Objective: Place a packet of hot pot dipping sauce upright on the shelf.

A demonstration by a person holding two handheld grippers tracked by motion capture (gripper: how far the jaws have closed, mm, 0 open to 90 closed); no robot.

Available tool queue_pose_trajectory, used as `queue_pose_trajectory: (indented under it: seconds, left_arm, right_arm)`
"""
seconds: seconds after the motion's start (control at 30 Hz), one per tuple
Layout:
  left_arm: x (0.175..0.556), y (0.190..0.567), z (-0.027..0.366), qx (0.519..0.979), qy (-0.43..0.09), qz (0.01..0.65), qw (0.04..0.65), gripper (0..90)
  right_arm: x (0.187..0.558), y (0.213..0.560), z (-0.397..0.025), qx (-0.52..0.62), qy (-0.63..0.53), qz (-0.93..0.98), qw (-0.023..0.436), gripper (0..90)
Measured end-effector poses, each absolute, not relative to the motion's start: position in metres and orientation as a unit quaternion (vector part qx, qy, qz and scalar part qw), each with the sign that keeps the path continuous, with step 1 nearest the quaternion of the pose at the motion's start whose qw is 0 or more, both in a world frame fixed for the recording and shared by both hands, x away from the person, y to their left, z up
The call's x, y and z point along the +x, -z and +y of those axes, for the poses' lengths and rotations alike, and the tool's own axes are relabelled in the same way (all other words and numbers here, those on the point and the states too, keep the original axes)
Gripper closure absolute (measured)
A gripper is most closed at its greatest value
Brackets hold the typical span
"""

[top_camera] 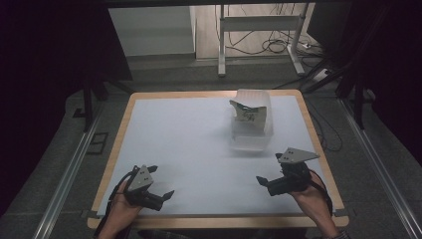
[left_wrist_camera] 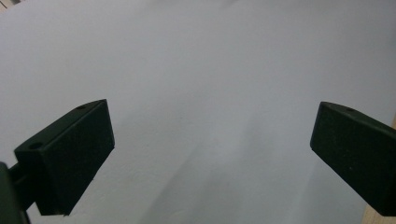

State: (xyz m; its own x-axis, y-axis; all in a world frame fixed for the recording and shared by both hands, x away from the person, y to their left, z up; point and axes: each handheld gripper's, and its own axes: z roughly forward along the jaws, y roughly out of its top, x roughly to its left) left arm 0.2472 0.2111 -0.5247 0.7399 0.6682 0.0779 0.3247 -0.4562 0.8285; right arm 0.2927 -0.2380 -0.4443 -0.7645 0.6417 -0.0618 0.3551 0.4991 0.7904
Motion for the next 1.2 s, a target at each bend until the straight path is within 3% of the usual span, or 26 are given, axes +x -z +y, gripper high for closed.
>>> queue_pose_trajectory:
  seconds: [1.2]
  left_arm:
    - [0.247,0.525,0.209,0.834,-0.197,0.297,0.421,0.0]
  right_arm:
    - [0.284,0.489,-0.279,0.325,-0.372,0.838,0.231,0.0]
